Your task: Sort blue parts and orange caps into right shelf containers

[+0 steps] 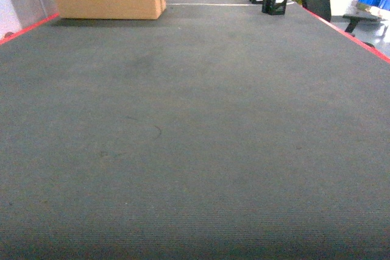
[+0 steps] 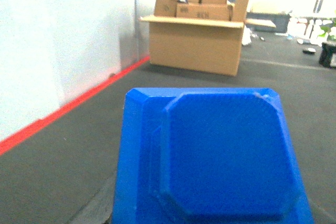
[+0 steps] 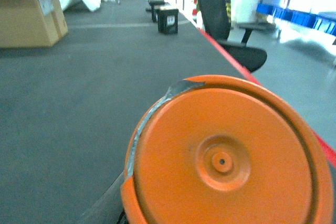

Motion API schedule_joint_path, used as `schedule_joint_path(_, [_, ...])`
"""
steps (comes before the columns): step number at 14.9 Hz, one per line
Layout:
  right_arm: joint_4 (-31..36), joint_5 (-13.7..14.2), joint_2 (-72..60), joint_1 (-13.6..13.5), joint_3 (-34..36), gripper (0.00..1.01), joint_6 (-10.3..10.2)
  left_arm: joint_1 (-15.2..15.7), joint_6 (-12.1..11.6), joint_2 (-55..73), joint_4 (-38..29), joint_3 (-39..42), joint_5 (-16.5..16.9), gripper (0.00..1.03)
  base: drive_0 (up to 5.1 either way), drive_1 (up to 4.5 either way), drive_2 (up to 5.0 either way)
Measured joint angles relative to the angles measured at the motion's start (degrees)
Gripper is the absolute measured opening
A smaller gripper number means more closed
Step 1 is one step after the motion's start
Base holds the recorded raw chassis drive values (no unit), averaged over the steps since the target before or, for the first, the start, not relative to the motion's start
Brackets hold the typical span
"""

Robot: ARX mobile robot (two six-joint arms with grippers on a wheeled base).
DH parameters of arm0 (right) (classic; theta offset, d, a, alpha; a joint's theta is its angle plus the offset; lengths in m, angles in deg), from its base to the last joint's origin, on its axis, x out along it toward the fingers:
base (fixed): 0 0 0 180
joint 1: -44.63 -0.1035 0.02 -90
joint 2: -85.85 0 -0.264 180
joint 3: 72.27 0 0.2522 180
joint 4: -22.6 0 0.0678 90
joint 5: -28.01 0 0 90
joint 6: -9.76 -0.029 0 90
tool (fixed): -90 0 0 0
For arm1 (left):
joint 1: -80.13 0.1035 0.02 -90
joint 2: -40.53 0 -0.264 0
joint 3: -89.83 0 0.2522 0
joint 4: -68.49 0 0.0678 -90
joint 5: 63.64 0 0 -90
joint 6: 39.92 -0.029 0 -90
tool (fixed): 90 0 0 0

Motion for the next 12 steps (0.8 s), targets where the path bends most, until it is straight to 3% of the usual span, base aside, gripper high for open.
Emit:
schedule_joint_path(1, [-3.4, 3.1, 9.9, -1.6, 1.4, 0.45, 2.7, -1.7, -1.8, -7.5, 2.3, 1.1, -2.1, 0.43, 0.0, 0.00, 0.0])
schedule_joint_path(4, [-11.9, 12.2, 34.2, -5.2, 5.1, 0.45, 7.6, -11.4, -6.1, -21.9, 6.8, 3.0, -8.1, 0.43, 0.0, 0.00, 0.0])
schedule_joint_path(5, [-12.7, 13.4, 37.2, -6.3, 5.2, 0.45, 8.6, -13.0, -7.0, -22.4, 6.9, 3.0, -9.7, 0.43, 0.0, 0.00, 0.0])
schedule_joint_path(8, [-13.5, 12.9, 36.7, -6.7, 5.3, 0.45, 9.0, -13.0, -7.9, -21.8, 7.2, 3.1, -9.8, 0.43, 0.0, 0.00, 0.0])
schedule_joint_path(9, [-21.0, 8.6, 38.1, -5.3, 4.0, 0.45, 8.0, -12.6, -7.0, -22.7, 11.3, 2.6, -8.3, 0.43, 0.0, 0.00, 0.0])
schedule_joint_path(10, [-30.6, -1.9, 41.3, -1.1, 3.5, 0.45, 5.9, -9.3, -4.1, -27.6, 25.7, 1.5, 1.6, 0.43, 0.0, 0.00, 0.0])
schedule_joint_path(11, [-35.1, -8.3, 44.0, 2.0, 5.5, 0.45, 4.7, -6.2, -1.6, -32.6, 33.5, 3.0, 8.3, 0.43, 0.0, 0.00, 0.0])
schedule_joint_path(12, [-35.3, -11.1, 44.8, 3.1, 7.3, 0.45, 4.2, -4.5, -0.7, -34.6, 36.0, 4.9, 11.1, 0.43, 0.0, 0.00, 0.0])
